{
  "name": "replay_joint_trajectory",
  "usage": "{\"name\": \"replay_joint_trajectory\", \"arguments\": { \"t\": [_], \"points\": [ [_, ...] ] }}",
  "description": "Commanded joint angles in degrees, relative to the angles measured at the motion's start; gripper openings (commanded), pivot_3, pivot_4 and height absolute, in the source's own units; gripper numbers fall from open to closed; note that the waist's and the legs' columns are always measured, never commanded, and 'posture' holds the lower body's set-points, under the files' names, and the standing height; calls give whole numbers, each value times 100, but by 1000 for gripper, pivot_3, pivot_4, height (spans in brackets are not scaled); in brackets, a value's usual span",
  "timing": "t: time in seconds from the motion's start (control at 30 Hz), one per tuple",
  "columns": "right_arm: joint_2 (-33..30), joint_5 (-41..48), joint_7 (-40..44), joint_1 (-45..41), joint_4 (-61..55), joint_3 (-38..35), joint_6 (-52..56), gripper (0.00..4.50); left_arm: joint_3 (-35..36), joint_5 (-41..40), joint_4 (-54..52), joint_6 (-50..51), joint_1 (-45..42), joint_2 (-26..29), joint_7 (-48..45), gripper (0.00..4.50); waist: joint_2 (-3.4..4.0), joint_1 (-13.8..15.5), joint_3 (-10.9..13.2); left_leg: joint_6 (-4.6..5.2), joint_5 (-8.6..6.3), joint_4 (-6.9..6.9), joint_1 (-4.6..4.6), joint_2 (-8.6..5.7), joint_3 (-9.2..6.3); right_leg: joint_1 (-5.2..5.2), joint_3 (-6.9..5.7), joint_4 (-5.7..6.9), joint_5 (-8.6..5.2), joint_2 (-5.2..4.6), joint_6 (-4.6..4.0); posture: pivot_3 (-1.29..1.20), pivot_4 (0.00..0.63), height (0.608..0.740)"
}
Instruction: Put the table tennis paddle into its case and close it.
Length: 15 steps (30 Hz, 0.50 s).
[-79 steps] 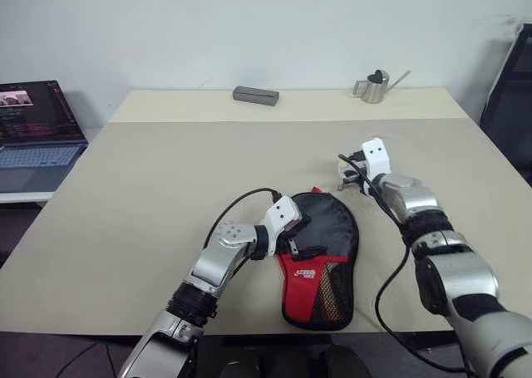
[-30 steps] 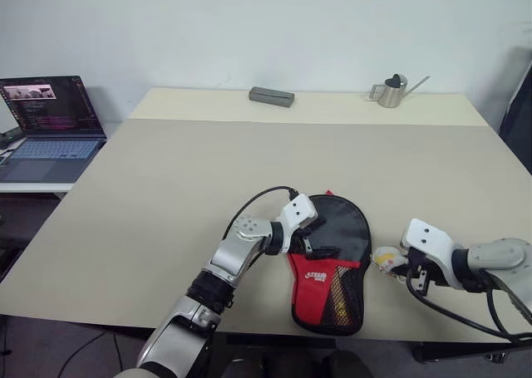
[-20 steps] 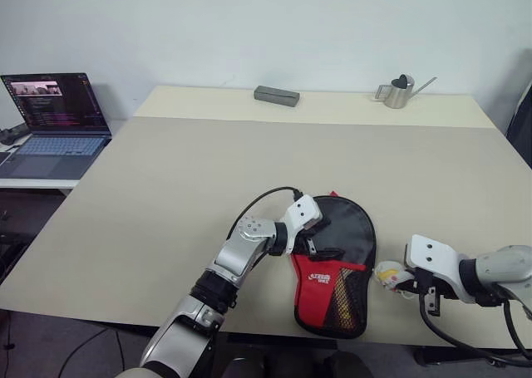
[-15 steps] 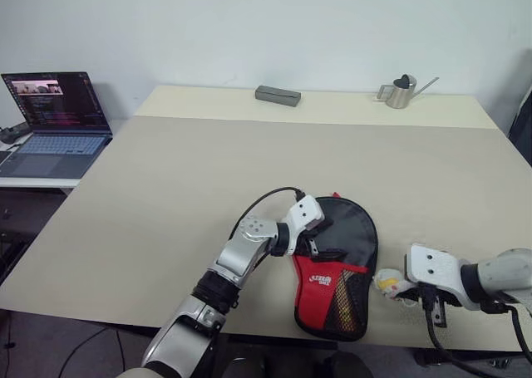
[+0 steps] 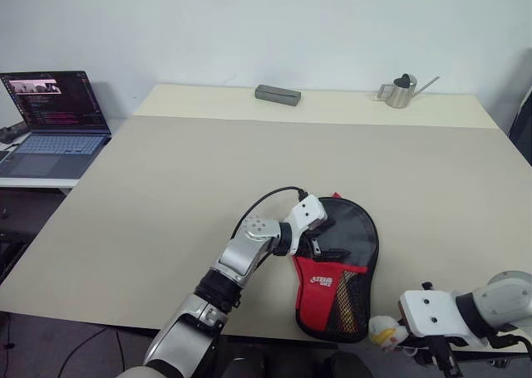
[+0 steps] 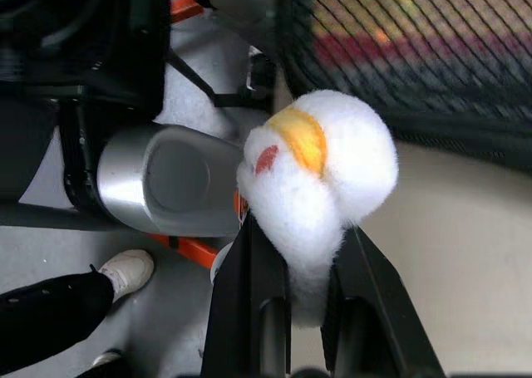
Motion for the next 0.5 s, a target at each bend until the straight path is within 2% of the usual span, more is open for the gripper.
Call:
{"name": "replay_joint_trajectory", "arguments": {
  "t": [0.03, 0.3, 0.5],
  "points": [
    [0, 4, 131, -92, -434, 251, -48, 64, -166, 87, 224, 139, 59, -79, 10, 4500, -1, 0, -1, 0, 0, 0, 0, 0, 0, 0, 0, 0, 0, 0, 0, 0, 150, 740],
    [-7, -51, 120, -195, -894, 466, 84, 63, -168, 95, 275, 129, 25, -120, -1, 4500, -1, -1, -1, 0, 0, -1, 0, 0, -1, 0, 0, 0, 0, 0, 0, 0, 150, 740],
    [345, -177, -177, -611, -720, 674, 394, 62, -176, 102, 337, 100, -18, -134, -8, 4500, -5, -9, -3, 0, 0, 0, 3, 2, -1, 0, 2, 1, 0, 0, -1, 0, 150, 740]
  ]
}}
